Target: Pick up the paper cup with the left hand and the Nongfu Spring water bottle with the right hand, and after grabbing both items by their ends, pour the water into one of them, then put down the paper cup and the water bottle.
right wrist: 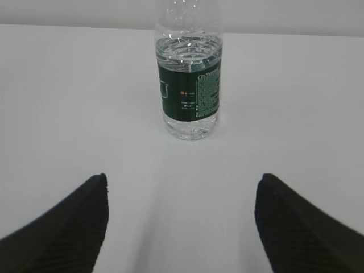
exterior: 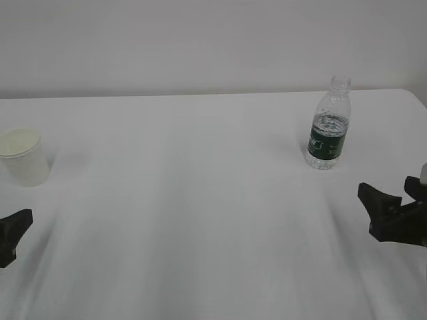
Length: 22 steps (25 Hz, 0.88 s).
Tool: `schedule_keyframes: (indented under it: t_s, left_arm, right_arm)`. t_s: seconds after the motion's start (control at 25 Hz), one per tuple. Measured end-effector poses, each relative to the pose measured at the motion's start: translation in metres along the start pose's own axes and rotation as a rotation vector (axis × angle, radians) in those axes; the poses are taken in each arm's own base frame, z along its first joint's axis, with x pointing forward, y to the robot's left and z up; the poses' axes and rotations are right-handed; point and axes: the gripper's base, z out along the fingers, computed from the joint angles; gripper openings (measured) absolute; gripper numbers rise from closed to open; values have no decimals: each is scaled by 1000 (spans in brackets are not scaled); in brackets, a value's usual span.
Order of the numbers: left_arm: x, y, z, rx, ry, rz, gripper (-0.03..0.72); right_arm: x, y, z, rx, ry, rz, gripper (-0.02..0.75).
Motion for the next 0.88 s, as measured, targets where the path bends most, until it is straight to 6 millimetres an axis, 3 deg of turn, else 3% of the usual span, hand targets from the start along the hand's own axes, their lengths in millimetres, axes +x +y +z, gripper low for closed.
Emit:
schedule_keyframes:
  t_s: [0.88]
  left_arm:
    - [-5, 2, 5, -22, -24, -9, 610]
  right_arm:
    - [-12, 0, 13, -8, -56, -5, 615]
